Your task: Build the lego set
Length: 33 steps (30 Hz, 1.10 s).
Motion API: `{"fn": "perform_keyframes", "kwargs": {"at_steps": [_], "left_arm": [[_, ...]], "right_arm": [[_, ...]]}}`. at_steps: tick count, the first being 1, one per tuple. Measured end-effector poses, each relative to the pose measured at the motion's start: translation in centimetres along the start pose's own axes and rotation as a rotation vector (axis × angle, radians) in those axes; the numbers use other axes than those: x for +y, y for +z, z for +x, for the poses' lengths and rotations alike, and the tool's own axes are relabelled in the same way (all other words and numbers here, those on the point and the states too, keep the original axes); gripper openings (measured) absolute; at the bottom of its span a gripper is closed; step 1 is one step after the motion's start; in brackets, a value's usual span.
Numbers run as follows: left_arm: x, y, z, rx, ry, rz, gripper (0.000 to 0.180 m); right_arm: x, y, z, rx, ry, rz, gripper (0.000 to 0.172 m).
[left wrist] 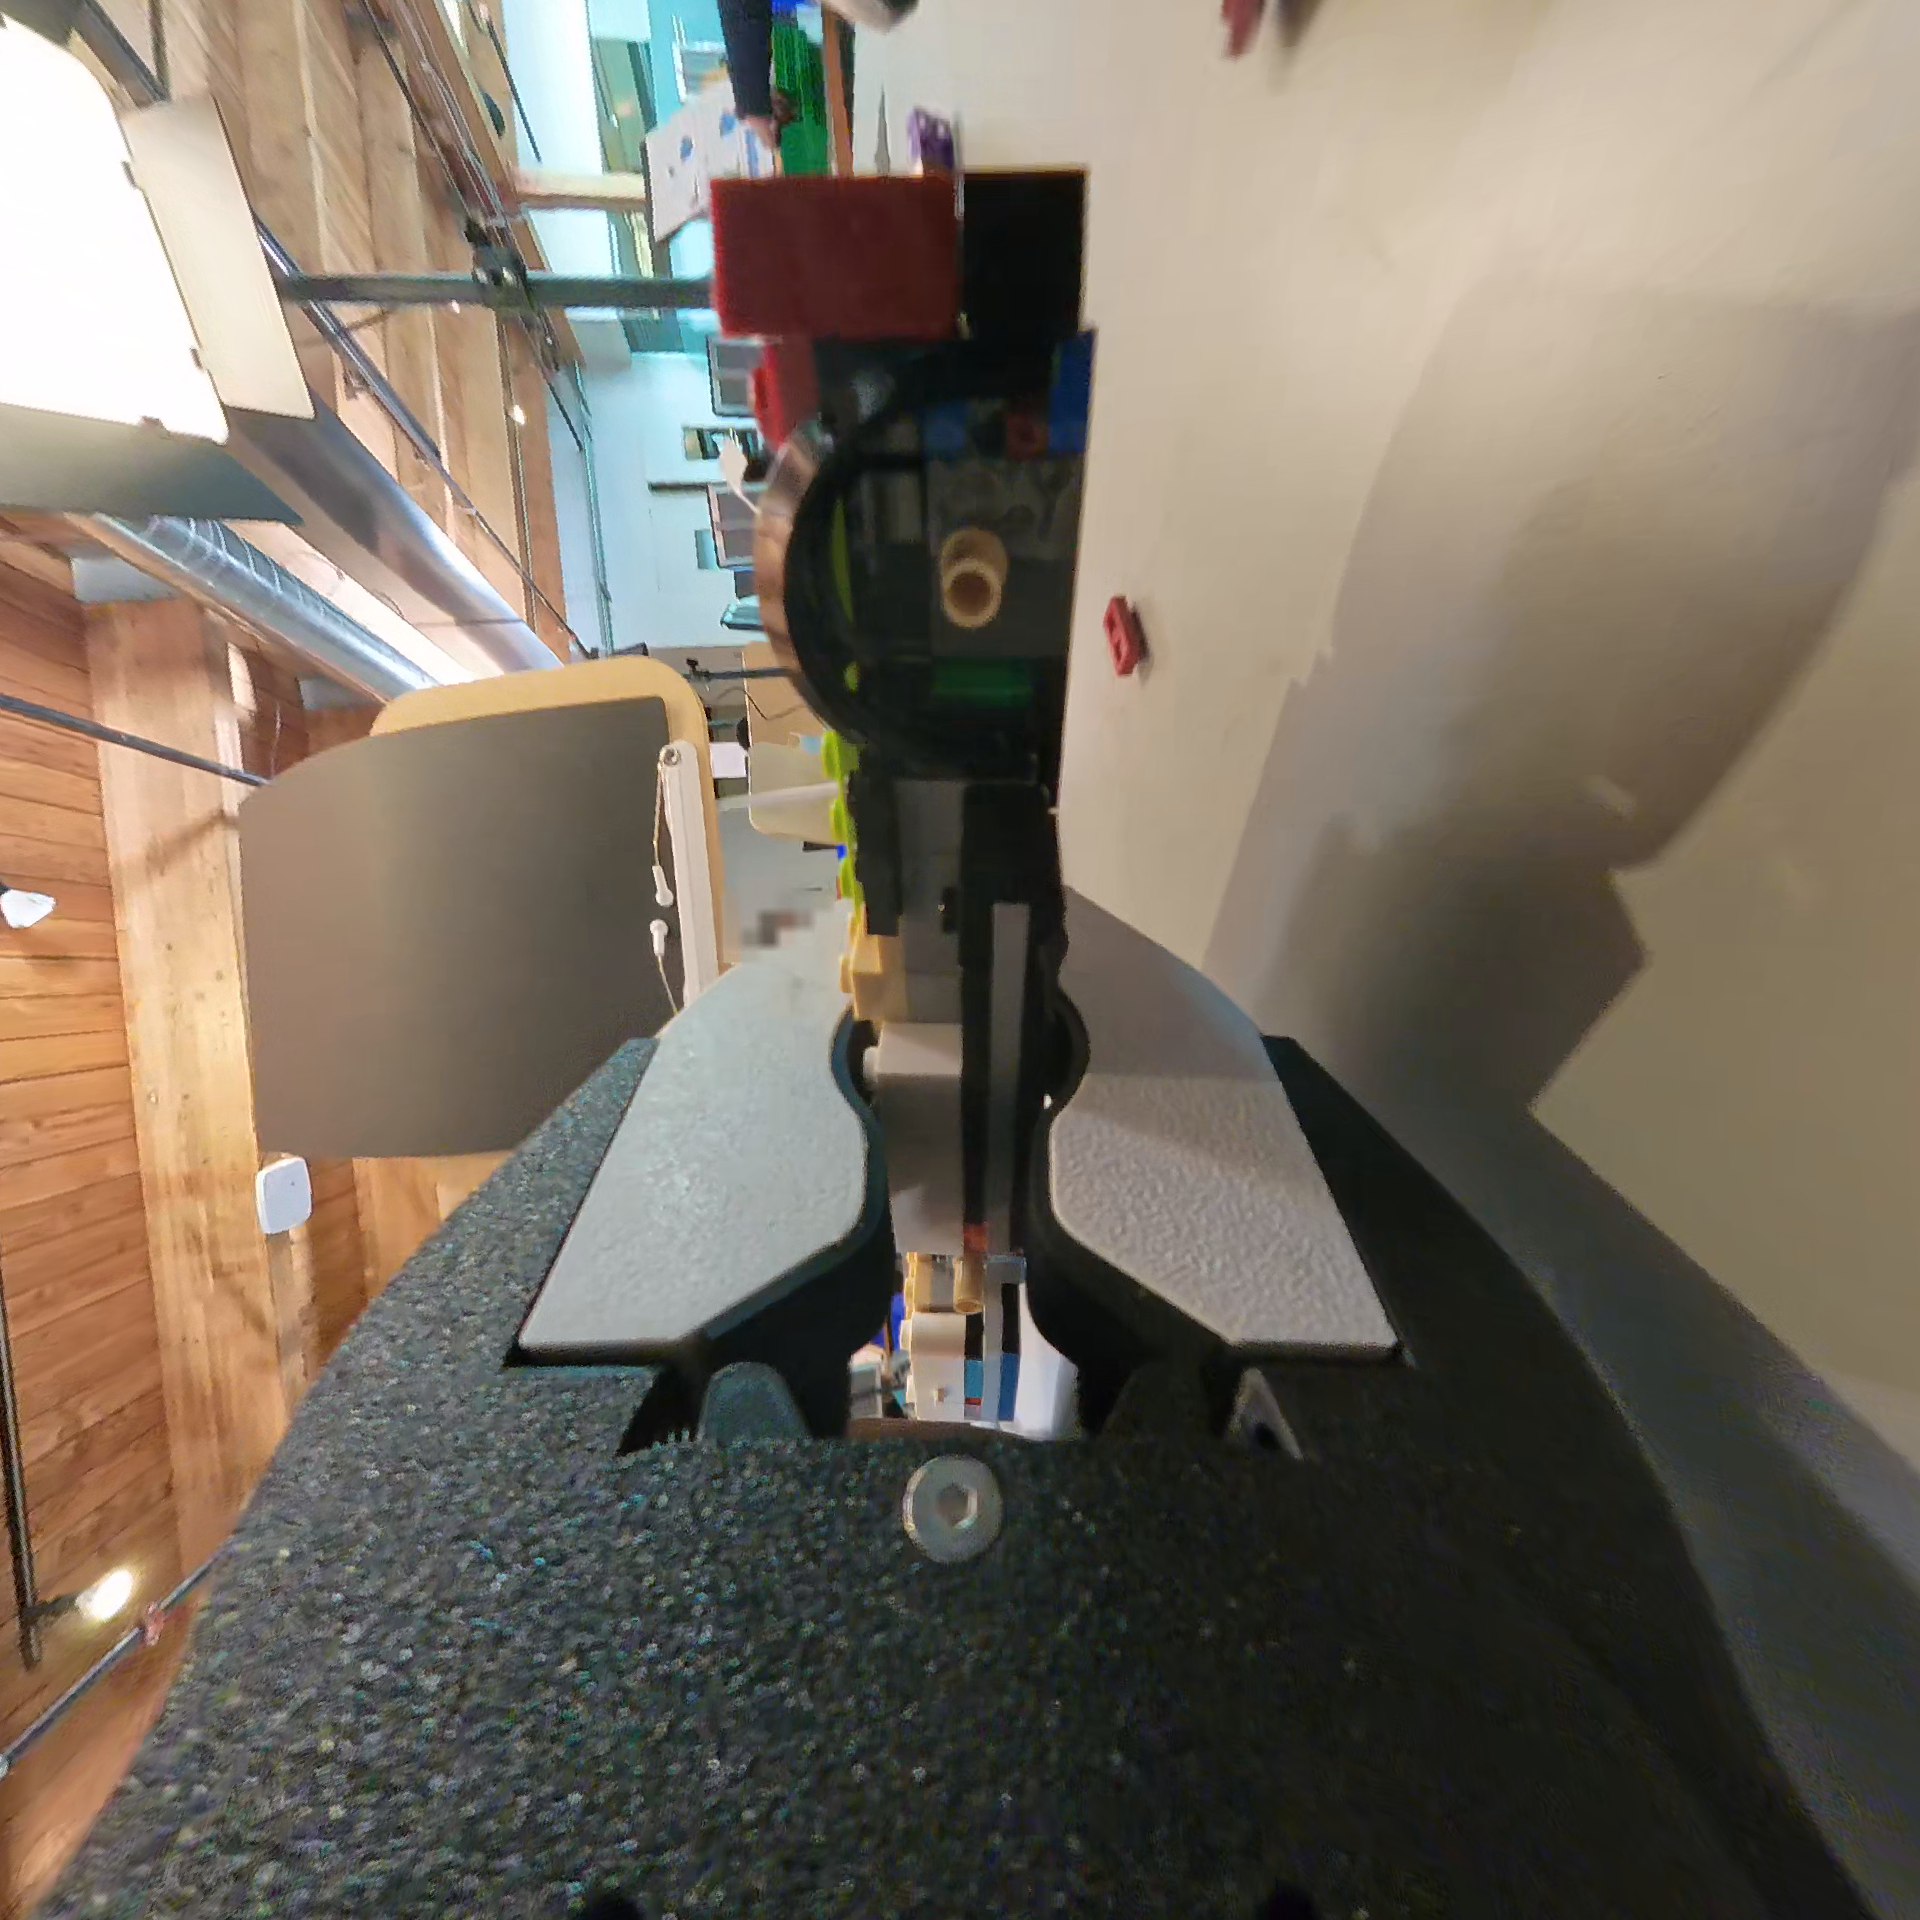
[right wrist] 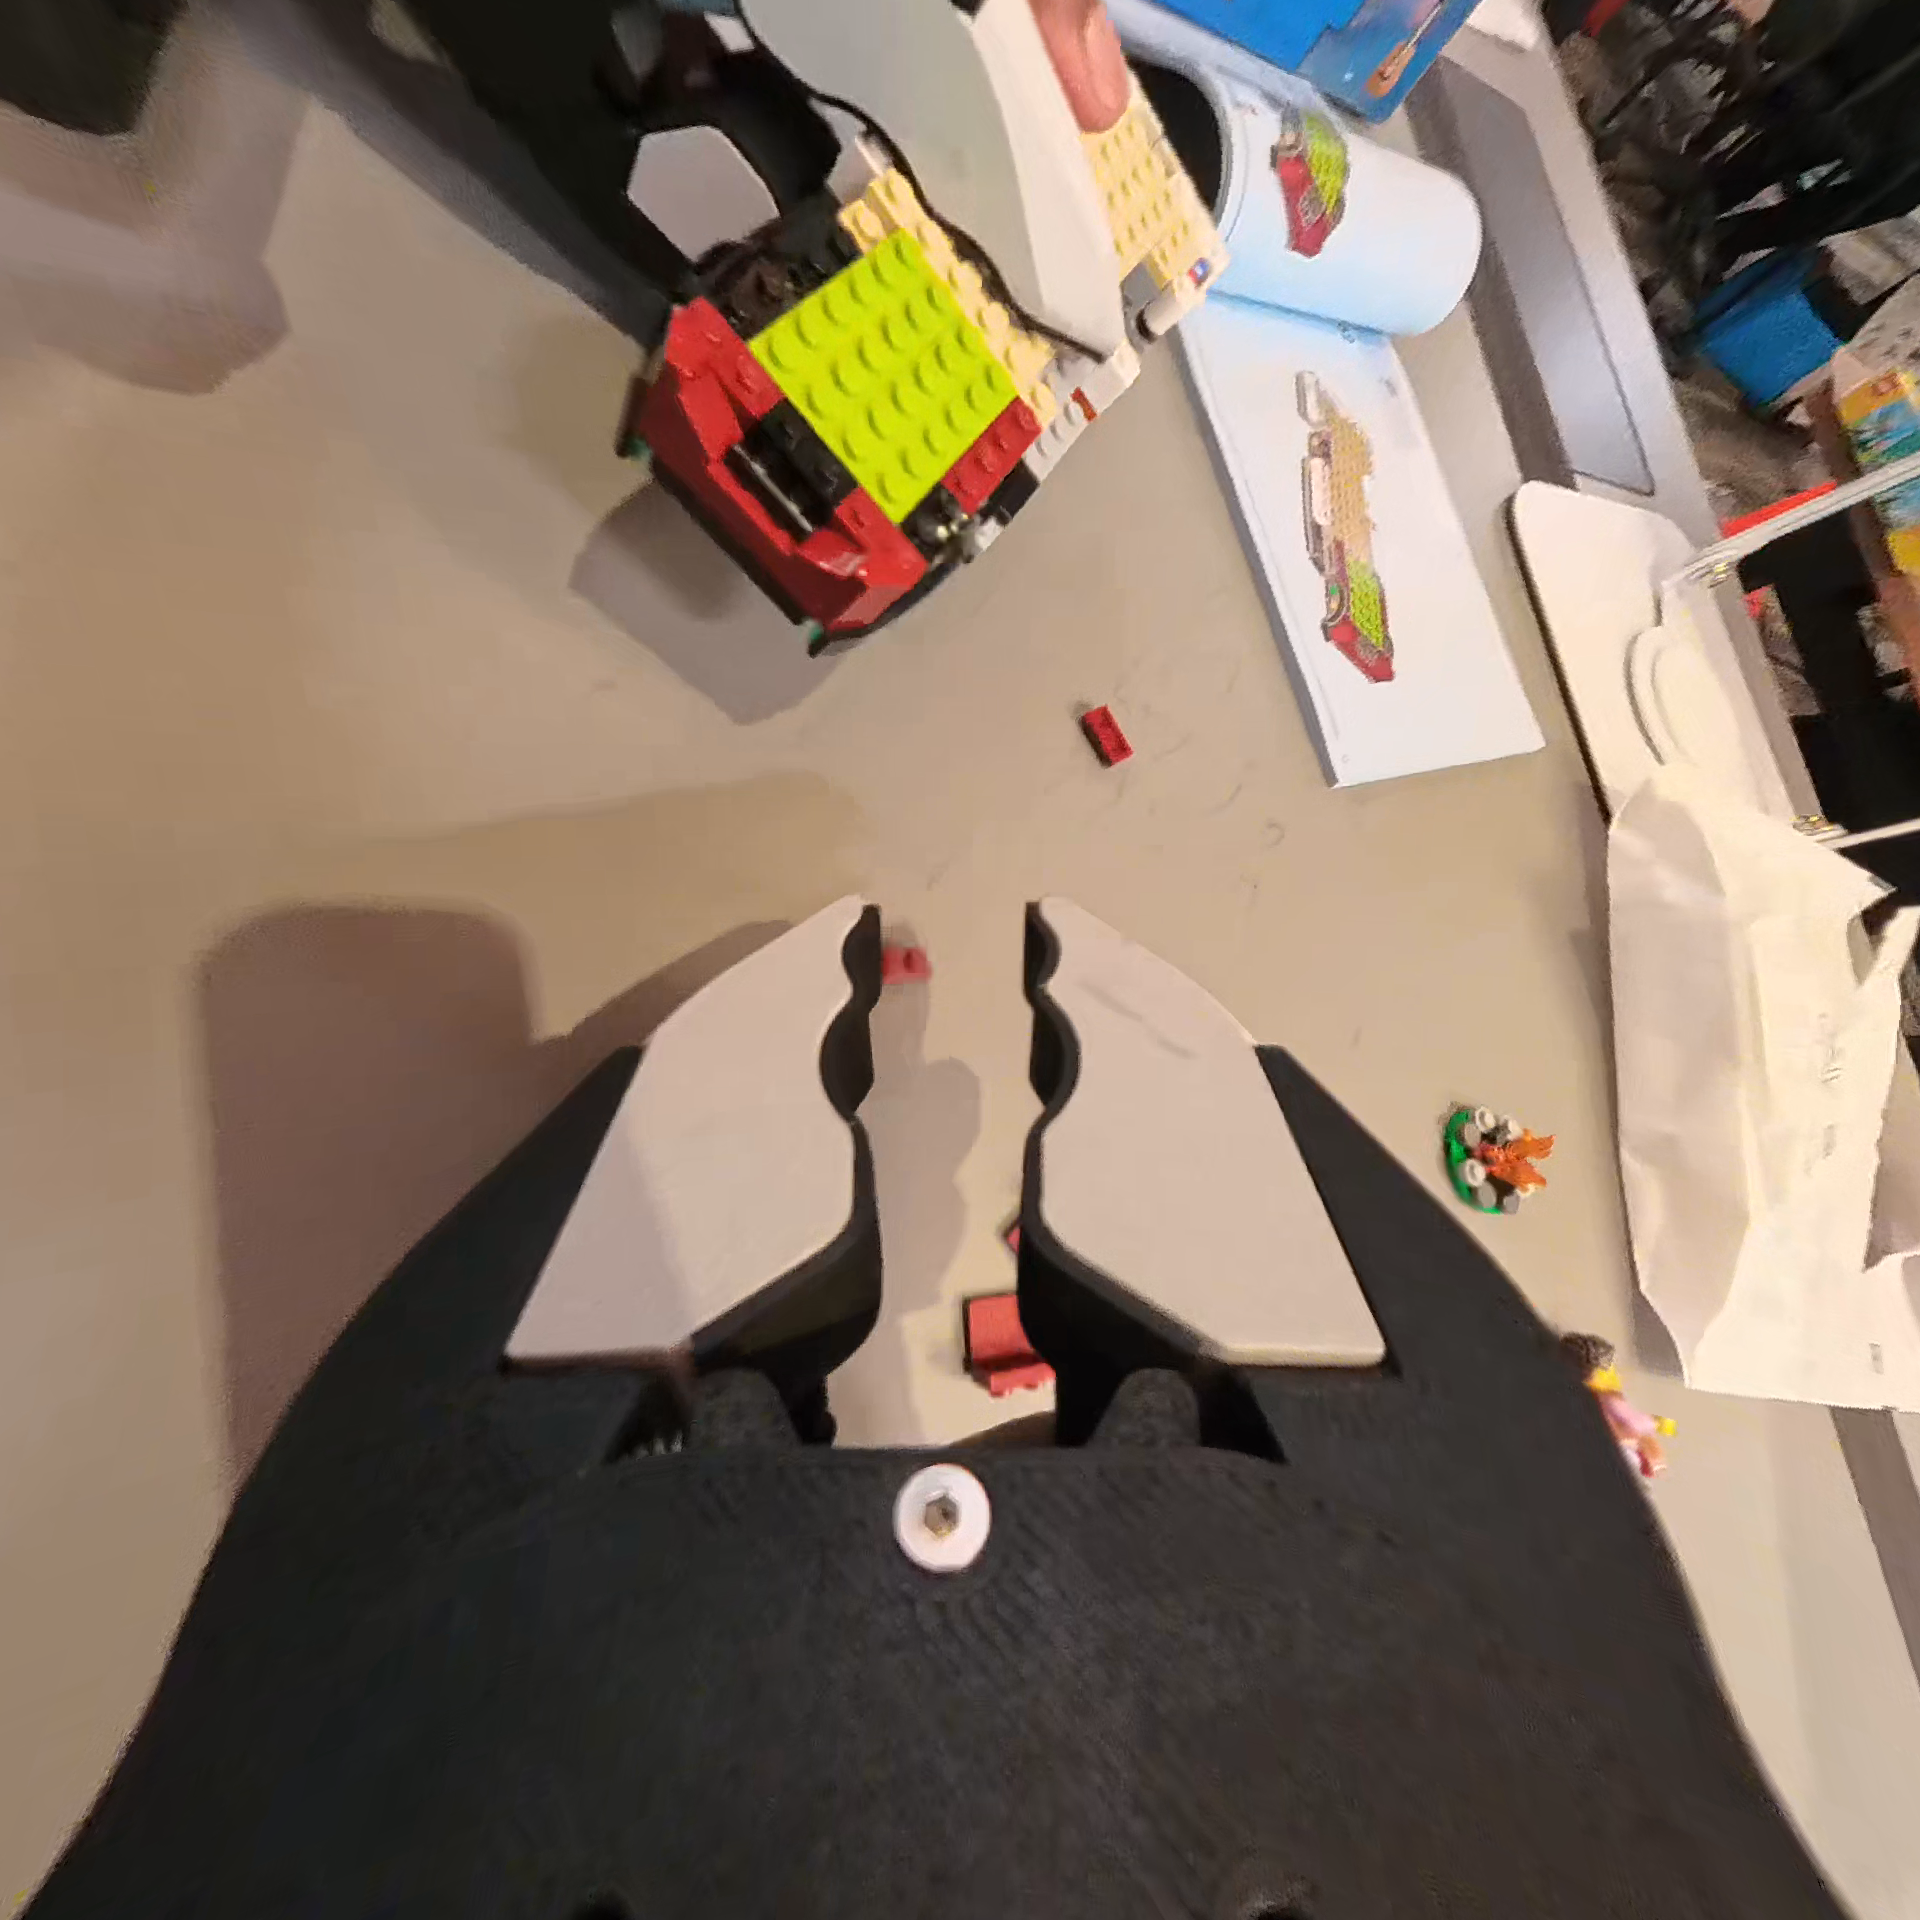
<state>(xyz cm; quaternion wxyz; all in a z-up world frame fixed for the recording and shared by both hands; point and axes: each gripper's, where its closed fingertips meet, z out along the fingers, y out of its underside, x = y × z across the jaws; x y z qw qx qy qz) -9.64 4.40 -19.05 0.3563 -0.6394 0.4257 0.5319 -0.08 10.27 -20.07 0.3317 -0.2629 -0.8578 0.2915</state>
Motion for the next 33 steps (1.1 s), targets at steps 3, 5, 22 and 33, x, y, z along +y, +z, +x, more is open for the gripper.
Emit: {"fn": "perform_keyframes", "kwargs": {"at_steps": [3,5,22,33], "left_arm": [[0.6,0.1,0.1,0.014,-0.025,-0.012,0.025],[0.7,0.2,0.3,0.028,-0.037,-0.011,0.025],[0.8,-0.8,0.9,0.062,-0.038,0.005,0.025],[1.0,-2.2,0.7,0.062,-0.050,0.002,0.025]], "right_arm": [[0.4,0.0,0.2,0.035,0.026,0.024,0.030],[1.2,-0.1,0.3,0.032,0.048,0.001,0.030],[3.0,2.6,-1.1,-0.118,0.368,-0.222,0.019],[-1.7,0.0,2.4,0.109,0.210,0.085,0.019]]}}
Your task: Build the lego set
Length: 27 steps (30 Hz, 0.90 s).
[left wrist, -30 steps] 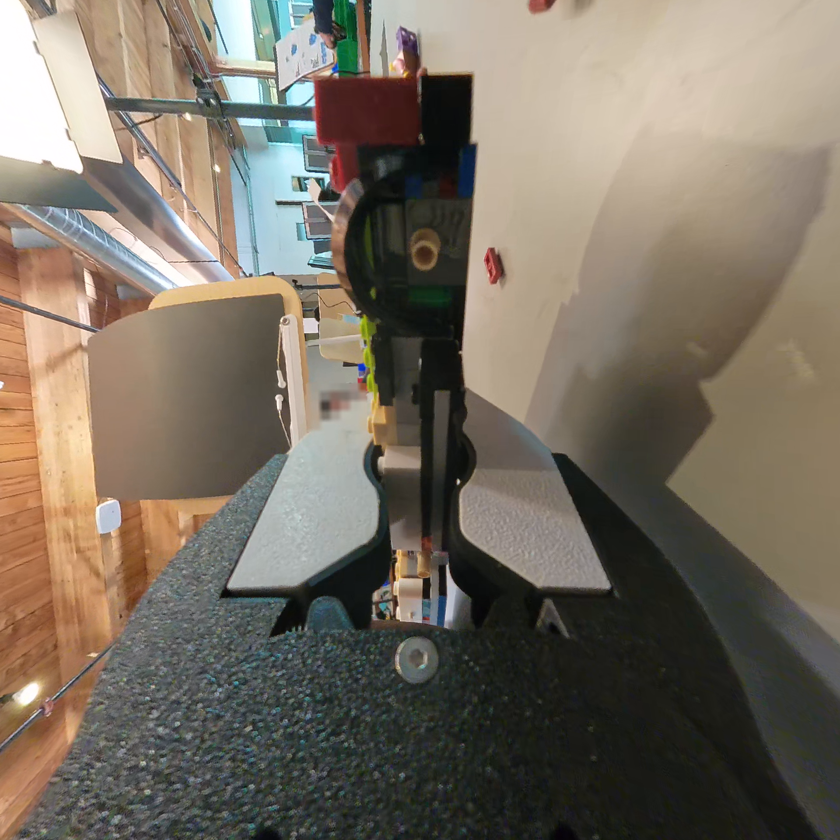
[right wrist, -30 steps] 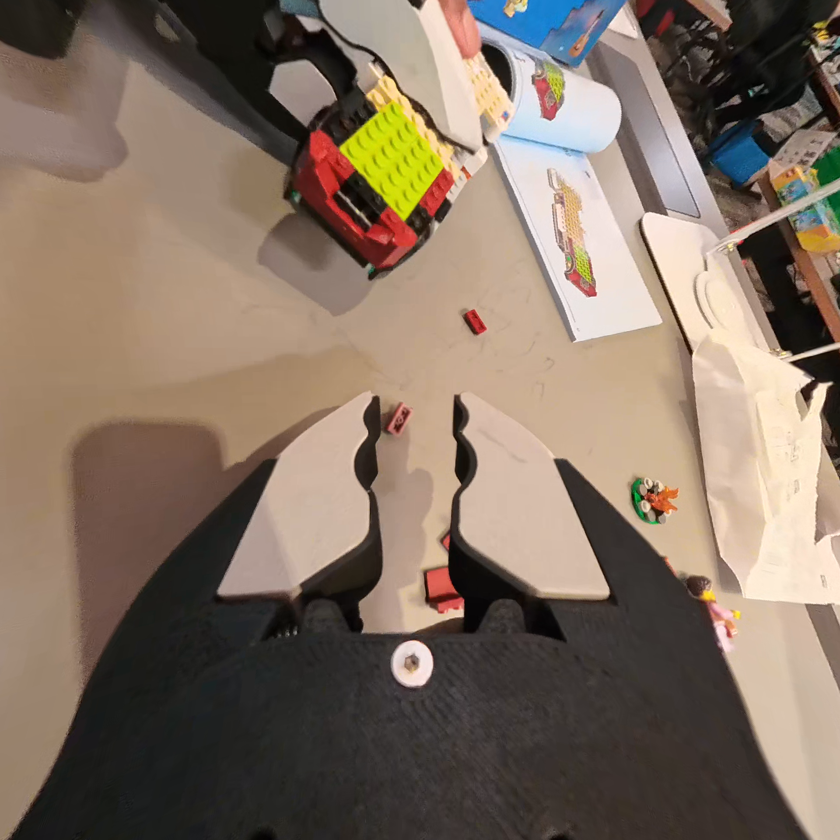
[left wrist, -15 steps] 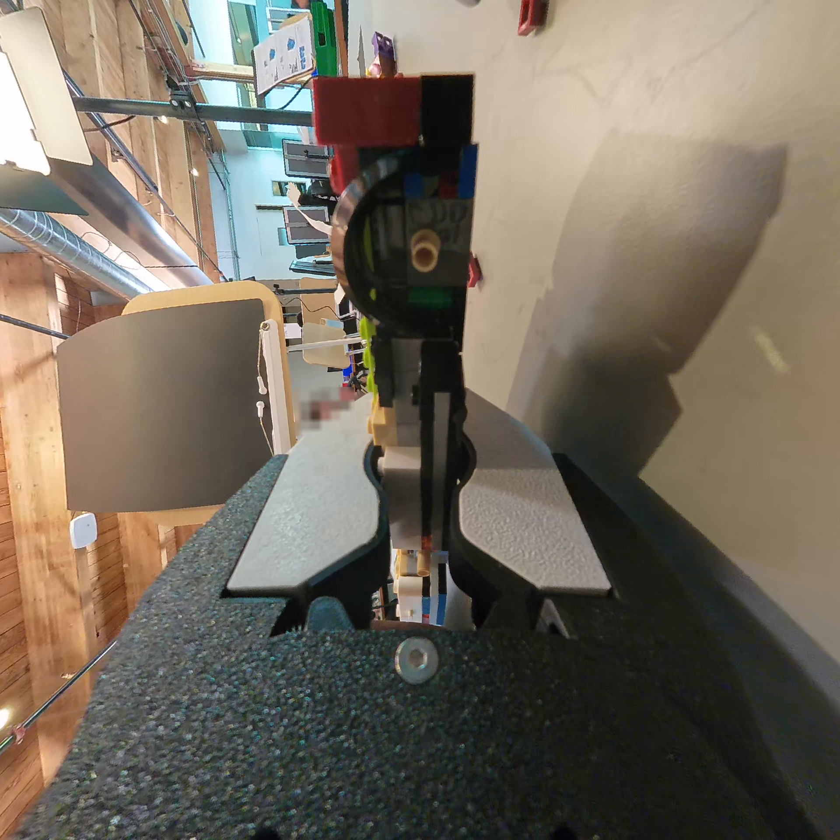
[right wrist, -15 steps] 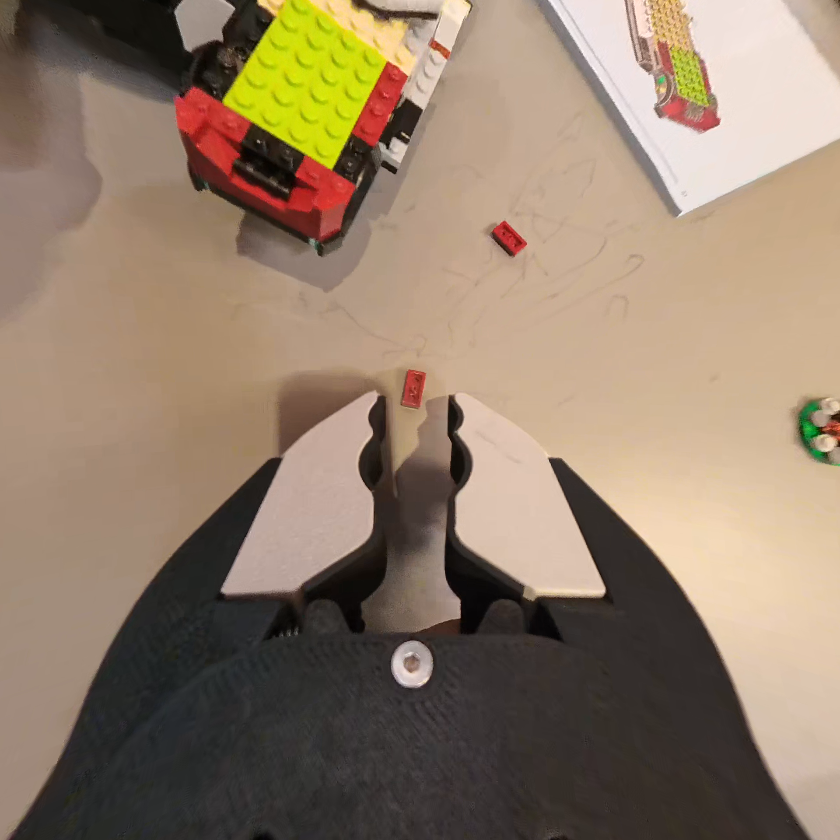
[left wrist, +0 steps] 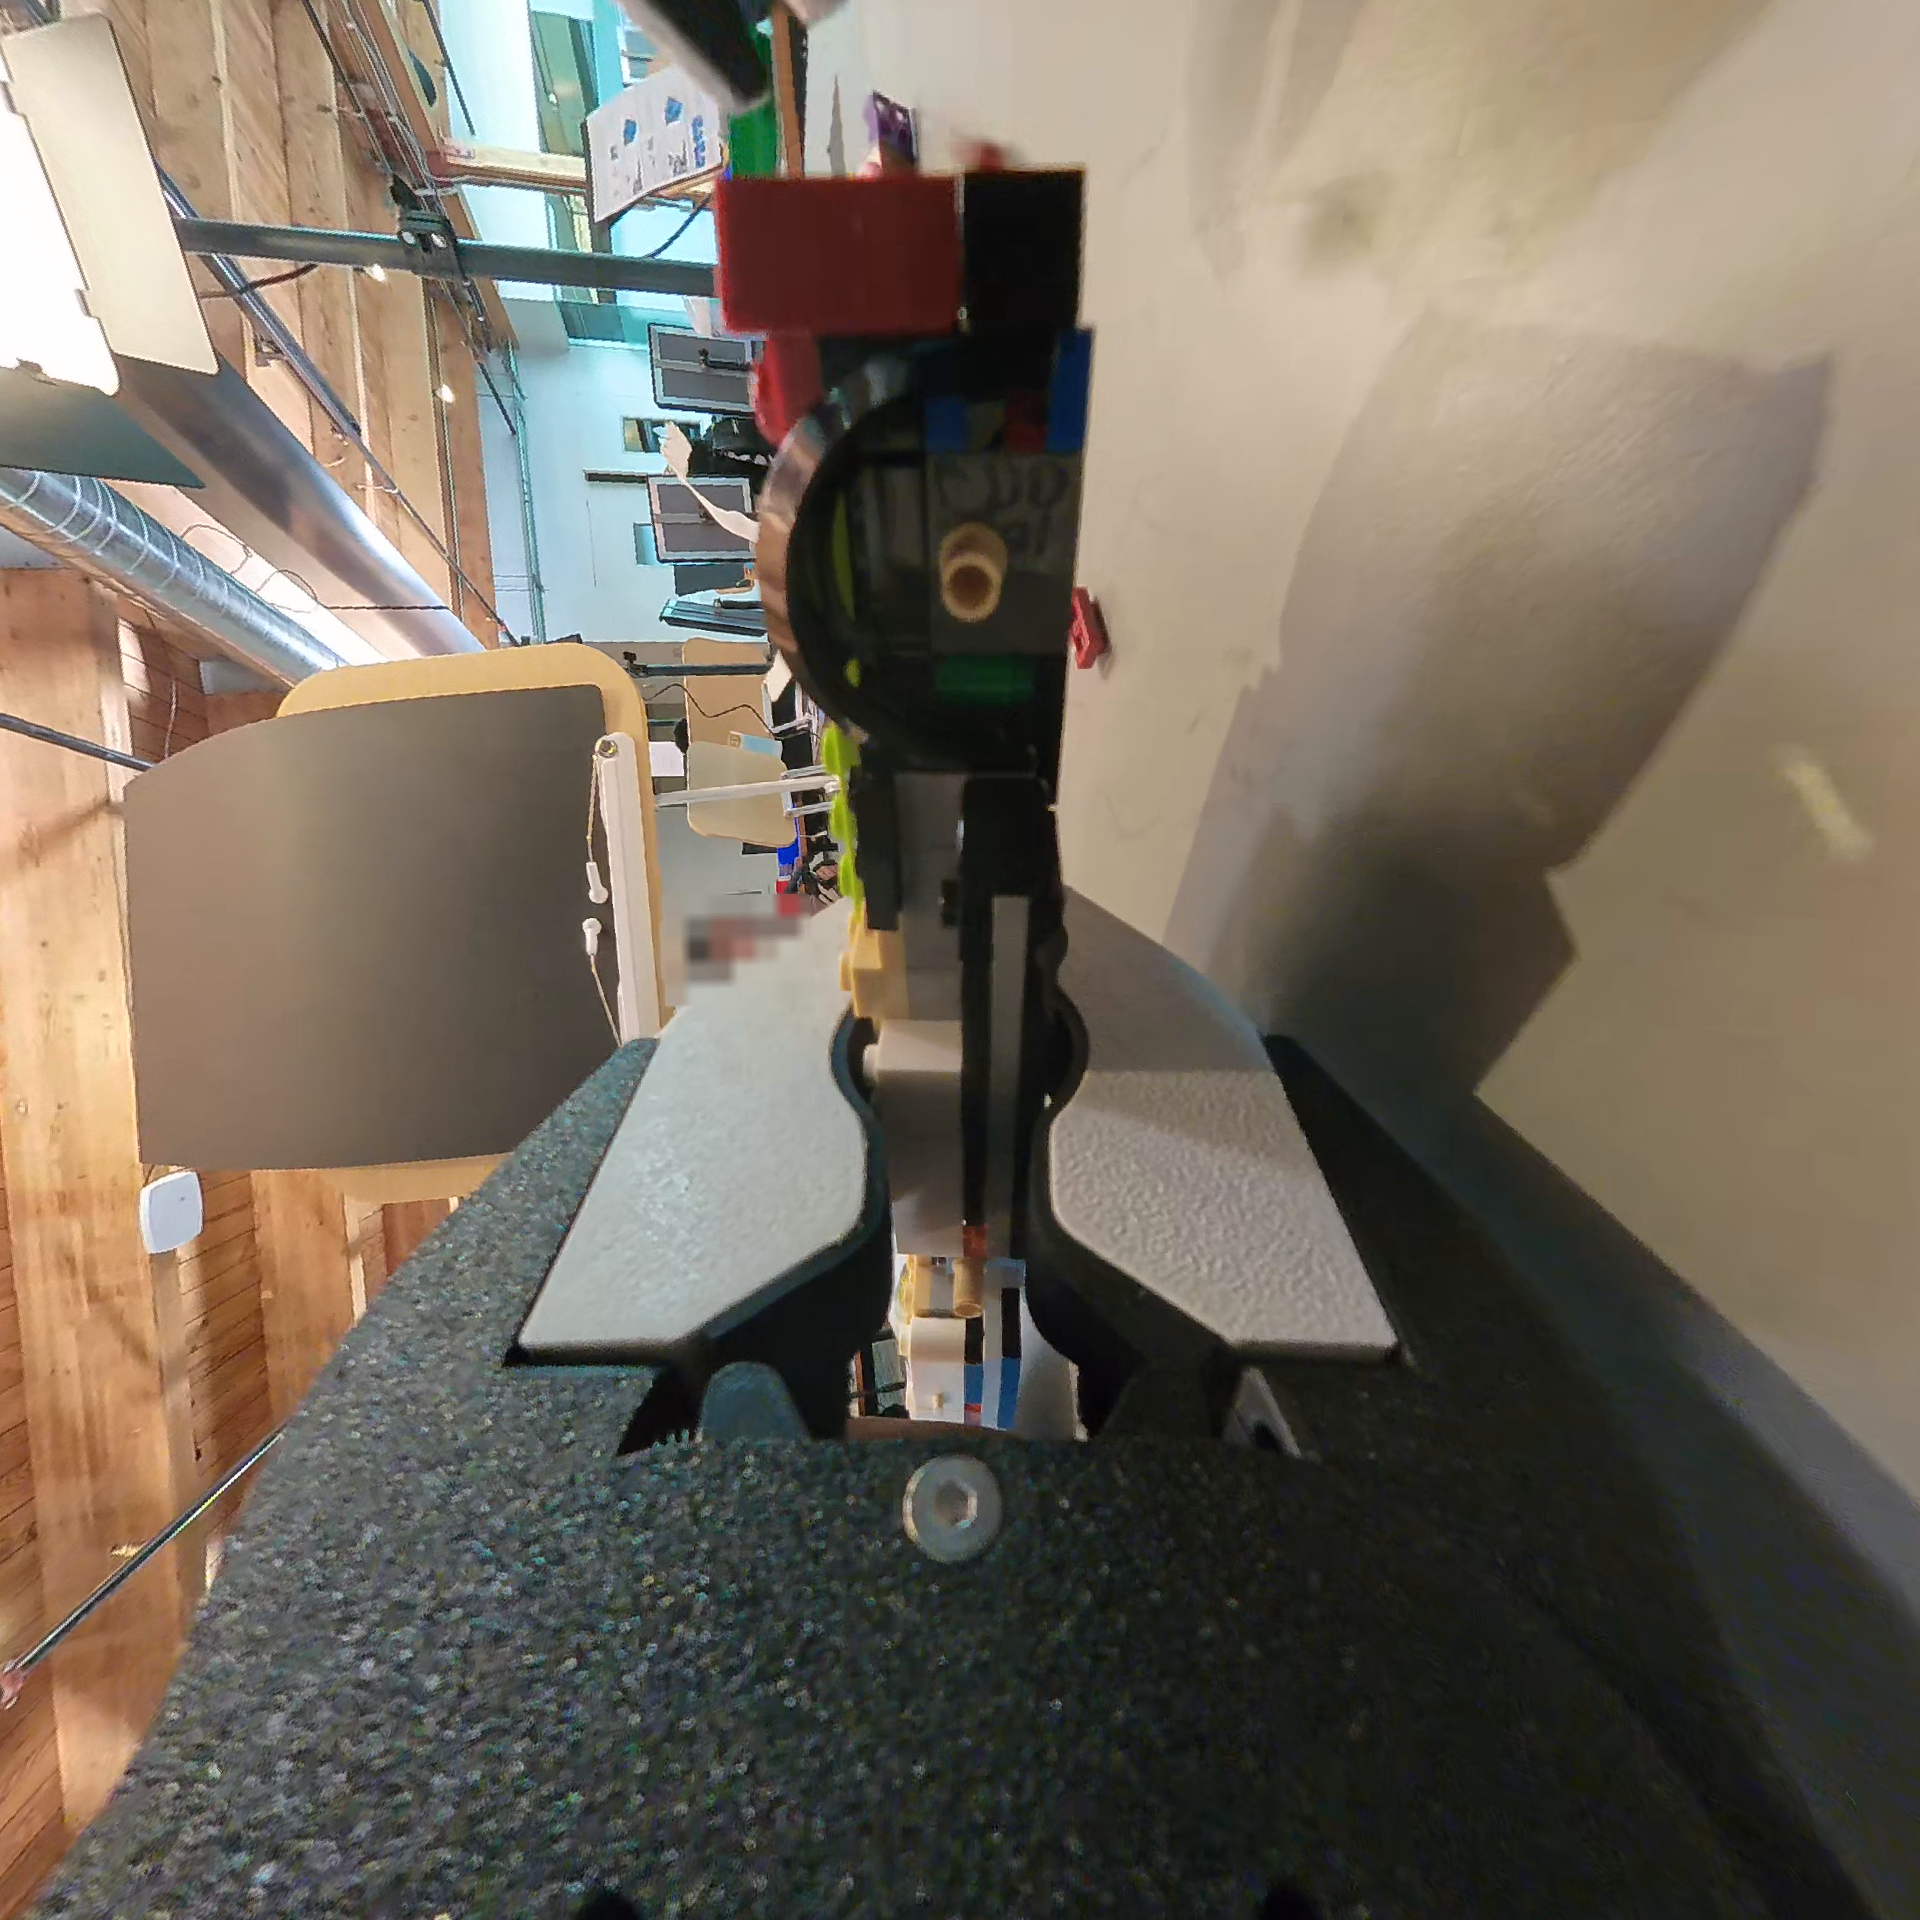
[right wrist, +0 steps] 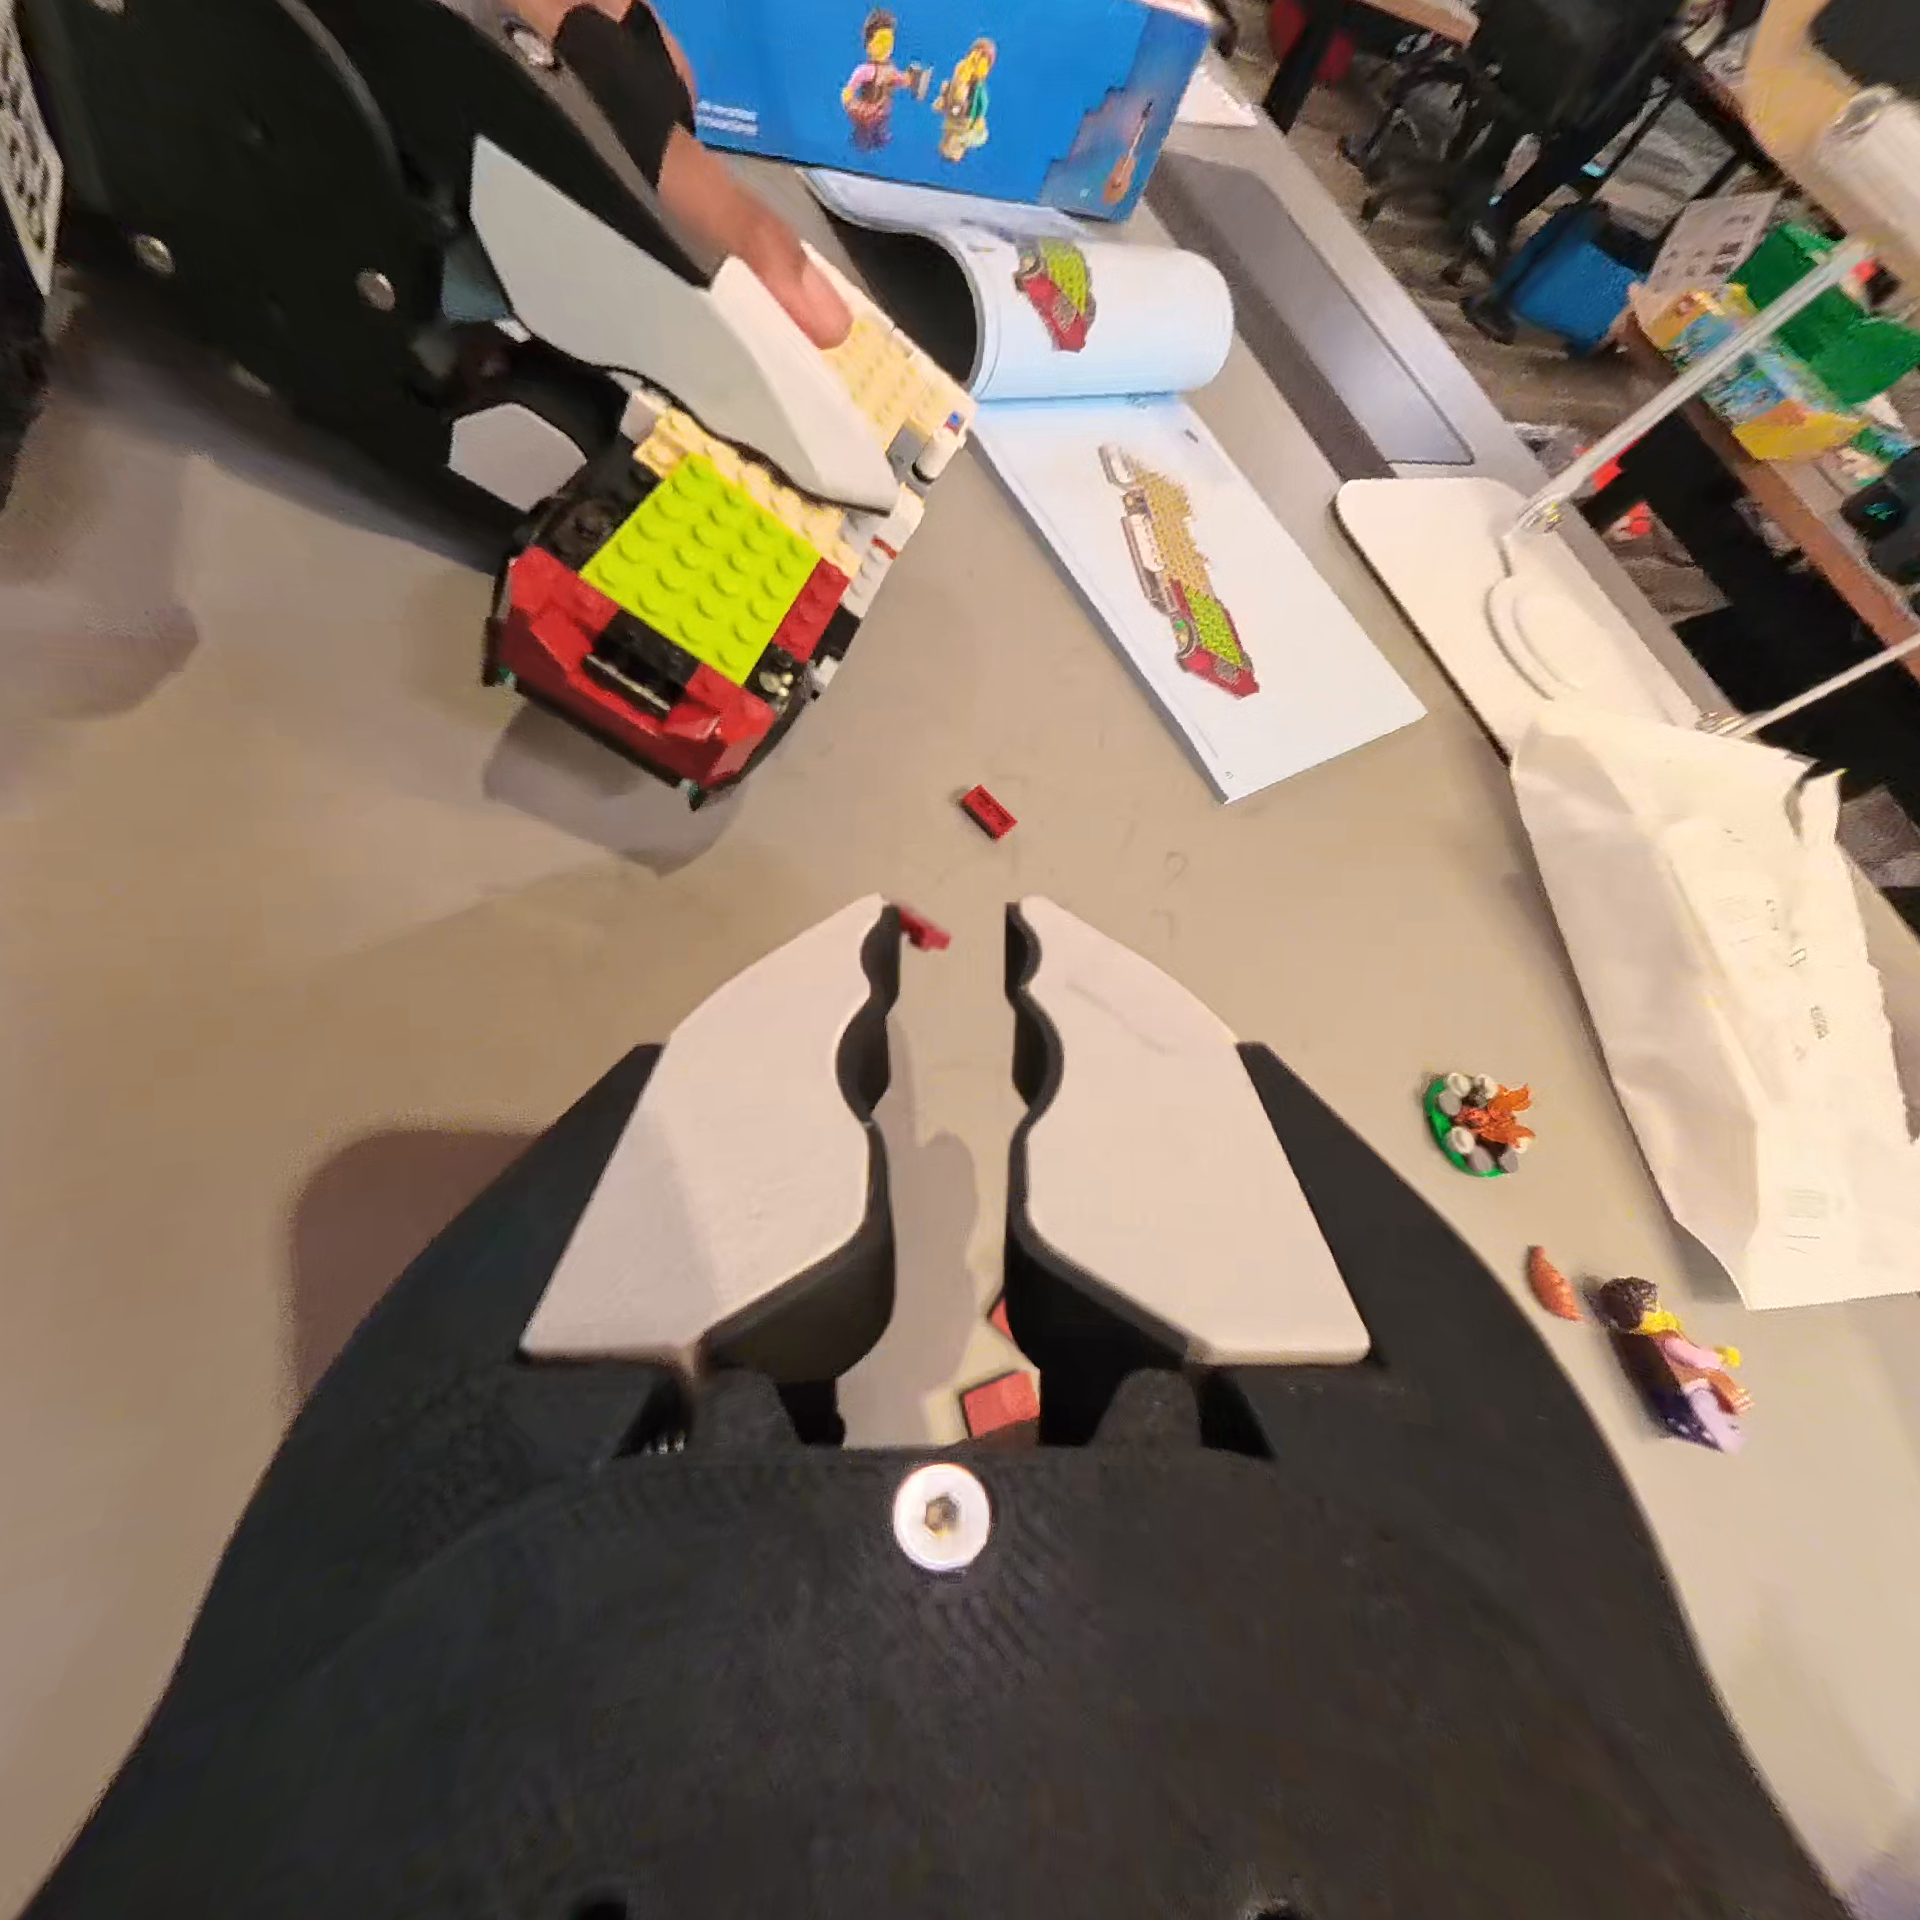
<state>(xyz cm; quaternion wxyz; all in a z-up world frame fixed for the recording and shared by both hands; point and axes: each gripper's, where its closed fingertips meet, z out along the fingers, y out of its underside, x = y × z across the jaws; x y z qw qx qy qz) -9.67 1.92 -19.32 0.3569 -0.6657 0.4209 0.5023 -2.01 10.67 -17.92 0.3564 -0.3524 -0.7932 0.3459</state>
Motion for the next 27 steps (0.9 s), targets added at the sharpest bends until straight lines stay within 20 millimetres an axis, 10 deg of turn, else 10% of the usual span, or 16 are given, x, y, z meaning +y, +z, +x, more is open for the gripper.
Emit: {"fn": "perform_keyframes", "kwargs": {"at_steps": [27], "left_arm": [[-0.2,0.2,0.0,-0.019,0.052,-0.020,0.025]], "right_arm": [[7.3,3.1,3.9,-0.019,0.143,-0.348,0.007]]}}
